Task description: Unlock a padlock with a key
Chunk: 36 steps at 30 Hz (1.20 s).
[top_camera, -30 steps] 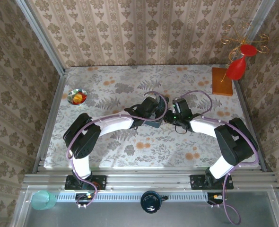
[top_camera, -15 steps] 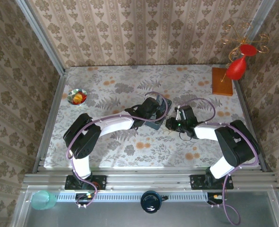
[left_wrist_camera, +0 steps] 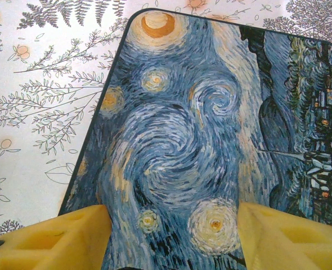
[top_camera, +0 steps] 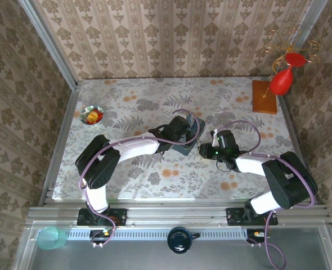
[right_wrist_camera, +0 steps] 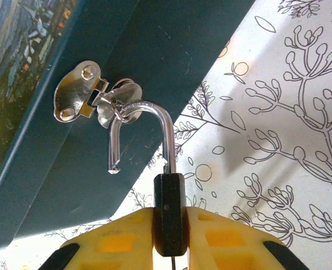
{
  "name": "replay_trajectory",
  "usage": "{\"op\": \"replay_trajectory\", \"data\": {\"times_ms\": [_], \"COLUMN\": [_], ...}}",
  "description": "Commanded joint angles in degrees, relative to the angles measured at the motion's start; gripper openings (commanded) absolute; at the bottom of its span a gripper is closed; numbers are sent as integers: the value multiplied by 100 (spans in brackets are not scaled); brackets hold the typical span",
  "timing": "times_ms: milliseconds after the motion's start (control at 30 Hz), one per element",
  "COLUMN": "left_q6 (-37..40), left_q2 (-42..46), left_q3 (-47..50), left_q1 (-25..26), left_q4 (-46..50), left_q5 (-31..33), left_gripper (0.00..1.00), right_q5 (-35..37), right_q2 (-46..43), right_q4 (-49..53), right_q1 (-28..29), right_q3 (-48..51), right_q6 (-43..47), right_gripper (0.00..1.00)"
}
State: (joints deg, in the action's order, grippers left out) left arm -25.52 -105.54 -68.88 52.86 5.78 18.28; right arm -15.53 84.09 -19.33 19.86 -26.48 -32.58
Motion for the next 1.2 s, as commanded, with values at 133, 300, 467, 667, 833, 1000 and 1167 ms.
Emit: {"op": "replay_trajectory", "data": {"times_ms": [133,300,467,667,833,1000,1167], "left_q6": [-195,-195,-225,-259,-272,-300,-313], "left_q2": [-290,-283,-283,-301,-301,-327,-318], "left_q3": [257,303,331,305,297,279,296], "left_q1": [-48,-54,-33,-2,26,49,60], "left_q4": [874,870,836,827,824,801,781], "left_q5": [-229,-233,-244,-238,-253,-268,-259], "left_gripper": [63,63,63,63,63,63,63], "right_q5": [-118,-29,151,1353,2127,2745,3322], "right_q2": [126,252,207,-19,-87,-102,-126], "right_q4": [-208,-280,-885,-1060,-976,-865,-40], "right_q1": [-26,-26,26,633,942,1234,1308], "right_q3": [-3,-45,93,117,99,-3,-331], "right_q6": [39,-19,-545,-933,-1197,-1423,-1667], "right_gripper": [18,12,3,0,0,0,0]}}
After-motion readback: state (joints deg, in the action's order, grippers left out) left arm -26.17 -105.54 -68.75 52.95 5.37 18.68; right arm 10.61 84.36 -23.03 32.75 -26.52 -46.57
